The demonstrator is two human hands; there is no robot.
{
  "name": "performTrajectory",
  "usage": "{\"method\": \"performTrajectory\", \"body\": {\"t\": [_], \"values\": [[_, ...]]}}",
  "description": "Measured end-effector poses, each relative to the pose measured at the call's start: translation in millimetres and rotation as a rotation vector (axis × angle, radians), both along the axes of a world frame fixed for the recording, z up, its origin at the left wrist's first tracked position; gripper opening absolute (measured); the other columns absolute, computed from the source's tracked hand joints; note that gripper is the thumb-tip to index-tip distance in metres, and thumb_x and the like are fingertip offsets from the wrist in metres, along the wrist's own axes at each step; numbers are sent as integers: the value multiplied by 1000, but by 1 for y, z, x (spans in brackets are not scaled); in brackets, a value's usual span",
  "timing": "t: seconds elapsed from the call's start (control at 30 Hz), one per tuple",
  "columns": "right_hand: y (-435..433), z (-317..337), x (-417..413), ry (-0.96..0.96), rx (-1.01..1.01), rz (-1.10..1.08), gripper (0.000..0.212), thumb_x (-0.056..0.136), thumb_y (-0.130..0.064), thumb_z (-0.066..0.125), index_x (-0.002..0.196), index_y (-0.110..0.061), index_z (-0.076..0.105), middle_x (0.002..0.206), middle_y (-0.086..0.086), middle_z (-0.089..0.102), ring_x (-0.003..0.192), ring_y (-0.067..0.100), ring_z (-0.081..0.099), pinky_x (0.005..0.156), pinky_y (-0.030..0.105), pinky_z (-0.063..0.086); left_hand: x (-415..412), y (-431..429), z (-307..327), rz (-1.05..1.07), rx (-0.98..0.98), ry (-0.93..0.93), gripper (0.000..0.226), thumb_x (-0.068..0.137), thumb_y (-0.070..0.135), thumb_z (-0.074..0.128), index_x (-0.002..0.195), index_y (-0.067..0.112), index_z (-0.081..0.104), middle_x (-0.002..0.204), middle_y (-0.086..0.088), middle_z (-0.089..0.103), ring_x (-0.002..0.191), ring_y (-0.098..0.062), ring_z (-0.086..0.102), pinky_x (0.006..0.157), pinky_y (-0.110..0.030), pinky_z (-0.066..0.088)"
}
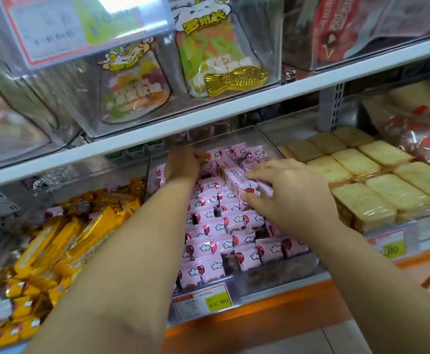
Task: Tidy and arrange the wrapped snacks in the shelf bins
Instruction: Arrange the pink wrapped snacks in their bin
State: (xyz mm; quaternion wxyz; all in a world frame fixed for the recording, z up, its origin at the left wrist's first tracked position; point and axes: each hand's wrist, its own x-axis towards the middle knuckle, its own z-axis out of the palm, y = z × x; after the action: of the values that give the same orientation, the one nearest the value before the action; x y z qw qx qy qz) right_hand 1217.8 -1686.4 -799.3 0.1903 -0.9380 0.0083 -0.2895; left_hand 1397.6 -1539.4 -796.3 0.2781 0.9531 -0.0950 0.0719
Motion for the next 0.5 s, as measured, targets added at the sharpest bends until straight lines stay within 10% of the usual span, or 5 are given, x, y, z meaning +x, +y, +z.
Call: {"method": "performTrajectory", "body": {"t": [0.5], "values": [[3,1,0,1,-49,-24,36,78,-48,68,105,-25,72,106,-5,70,102,22,60,83,31,46,-49,3,25,114,-334,-224,13,99,19,46,102,13,57,103,-1,61,88,-17,61,68,-23,40]]}}
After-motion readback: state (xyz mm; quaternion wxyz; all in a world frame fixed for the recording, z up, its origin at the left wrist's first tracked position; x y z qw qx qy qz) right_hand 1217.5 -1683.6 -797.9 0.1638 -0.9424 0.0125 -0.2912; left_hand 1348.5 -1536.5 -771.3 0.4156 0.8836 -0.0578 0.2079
